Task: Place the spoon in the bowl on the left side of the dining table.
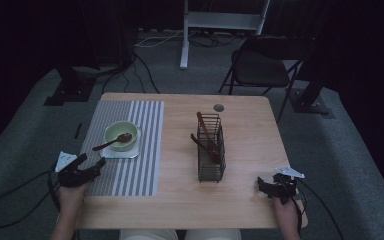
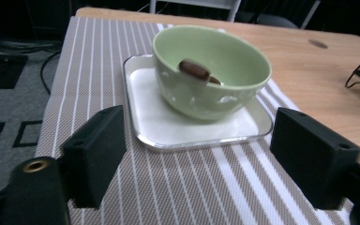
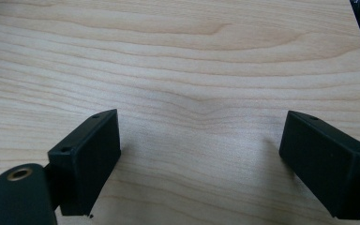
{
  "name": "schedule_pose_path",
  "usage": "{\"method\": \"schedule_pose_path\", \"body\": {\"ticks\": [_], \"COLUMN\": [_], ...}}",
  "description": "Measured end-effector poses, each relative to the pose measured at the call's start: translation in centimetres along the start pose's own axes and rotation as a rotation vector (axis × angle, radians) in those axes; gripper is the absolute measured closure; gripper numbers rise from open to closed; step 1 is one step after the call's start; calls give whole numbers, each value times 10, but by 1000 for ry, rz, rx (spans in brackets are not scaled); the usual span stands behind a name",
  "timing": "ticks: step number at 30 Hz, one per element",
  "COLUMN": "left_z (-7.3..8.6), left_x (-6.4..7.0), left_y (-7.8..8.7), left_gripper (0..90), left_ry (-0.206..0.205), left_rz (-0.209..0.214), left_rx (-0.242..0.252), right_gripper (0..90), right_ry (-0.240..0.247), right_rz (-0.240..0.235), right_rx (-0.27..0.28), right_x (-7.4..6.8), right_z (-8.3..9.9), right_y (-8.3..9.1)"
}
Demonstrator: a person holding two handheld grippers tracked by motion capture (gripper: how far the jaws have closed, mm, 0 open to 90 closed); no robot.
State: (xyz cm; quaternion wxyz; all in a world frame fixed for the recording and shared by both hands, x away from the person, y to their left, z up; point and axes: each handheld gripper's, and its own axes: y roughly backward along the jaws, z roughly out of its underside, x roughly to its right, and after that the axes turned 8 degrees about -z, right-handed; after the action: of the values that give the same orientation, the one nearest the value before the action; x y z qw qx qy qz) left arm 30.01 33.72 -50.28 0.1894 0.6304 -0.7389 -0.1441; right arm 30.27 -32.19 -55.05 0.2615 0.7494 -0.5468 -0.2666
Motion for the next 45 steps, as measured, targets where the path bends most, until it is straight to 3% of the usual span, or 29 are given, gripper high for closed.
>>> {"method": "schedule_pose_path", "body": {"ticks": [11, 13, 26, 30, 35, 45], "left_z": [11, 13, 32, 40, 46, 58], "left_x": [5, 7, 8, 6, 2, -1], "left_y": [12, 12, 29, 34, 41, 57], "left_gripper": [185, 97, 98, 97, 98, 98], "left_ry": [-68, -62, -74, -82, -74, -97], "left_rz": [-2, 2, 5, -37, -47, -25], "left_rx": [-21, -43, -54, -41, -43, -60], "right_gripper": [120, 120, 120, 120, 120, 120], "right_ry": [0, 1, 1, 1, 1, 1], "right_rz": [0, 0, 0, 0, 0, 0], "right_rx": [0, 0, 0, 0, 0, 0], "right_x": [0, 0, 0, 0, 0, 0], "right_z": [0, 0, 0, 0, 0, 0], "right_y": [0, 0, 0, 0, 0, 0]}}
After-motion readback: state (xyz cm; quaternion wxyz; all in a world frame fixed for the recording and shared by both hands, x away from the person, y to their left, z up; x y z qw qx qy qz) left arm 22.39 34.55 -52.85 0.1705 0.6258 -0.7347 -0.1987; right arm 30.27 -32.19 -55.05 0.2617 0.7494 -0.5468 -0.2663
